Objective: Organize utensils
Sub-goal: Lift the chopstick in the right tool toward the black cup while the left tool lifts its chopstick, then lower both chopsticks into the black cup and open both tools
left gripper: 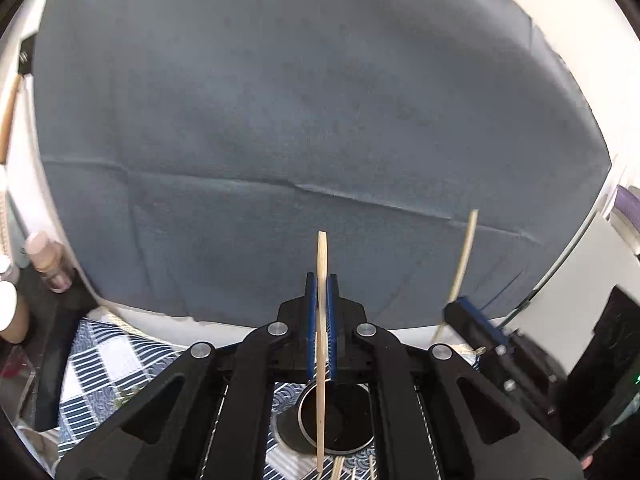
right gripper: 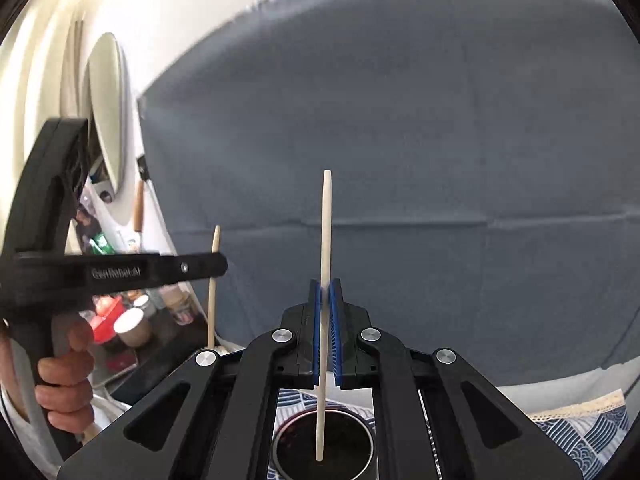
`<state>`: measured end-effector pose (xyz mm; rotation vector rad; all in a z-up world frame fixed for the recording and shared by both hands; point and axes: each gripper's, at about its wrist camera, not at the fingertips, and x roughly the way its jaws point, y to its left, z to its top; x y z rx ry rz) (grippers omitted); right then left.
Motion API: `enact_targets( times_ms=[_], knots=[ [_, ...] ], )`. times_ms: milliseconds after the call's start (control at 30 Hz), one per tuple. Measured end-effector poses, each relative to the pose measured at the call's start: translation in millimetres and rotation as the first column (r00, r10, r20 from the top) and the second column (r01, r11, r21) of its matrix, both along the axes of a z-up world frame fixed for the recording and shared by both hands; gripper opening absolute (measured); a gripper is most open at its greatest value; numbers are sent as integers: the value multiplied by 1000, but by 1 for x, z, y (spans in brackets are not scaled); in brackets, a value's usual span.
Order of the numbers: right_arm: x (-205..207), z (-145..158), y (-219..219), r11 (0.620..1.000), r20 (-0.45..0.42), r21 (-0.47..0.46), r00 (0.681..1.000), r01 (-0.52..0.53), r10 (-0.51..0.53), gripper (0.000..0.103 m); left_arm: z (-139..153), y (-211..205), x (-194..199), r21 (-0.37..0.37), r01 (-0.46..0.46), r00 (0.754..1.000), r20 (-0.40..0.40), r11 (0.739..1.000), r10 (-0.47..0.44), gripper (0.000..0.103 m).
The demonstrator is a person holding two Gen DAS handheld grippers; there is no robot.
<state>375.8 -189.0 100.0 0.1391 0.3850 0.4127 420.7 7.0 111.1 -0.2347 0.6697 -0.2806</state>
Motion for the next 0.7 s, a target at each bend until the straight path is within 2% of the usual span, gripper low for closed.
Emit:
enact_targets(
  times_ms=[167,333,533,700],
  knots=[
    [22,-29,0,1000,-59,12,998,1,0,5,-13,-3,17,-32,19,1000,14,999,-19,5],
    [35,-59,0,999,-123,41,992,-4,9,5,-38,-10,26,-60,58,998,31,997,-56,5],
    [34,-85,2,1000,-157,21,987,-12,15,5,-74,-18,27,-46,97,995,4,994,-97,5],
    [29,-101,1,1000,-195,6,981,-11,12,5,-100,-29,22,7,118,992,-38,993,-118,5]
  ],
)
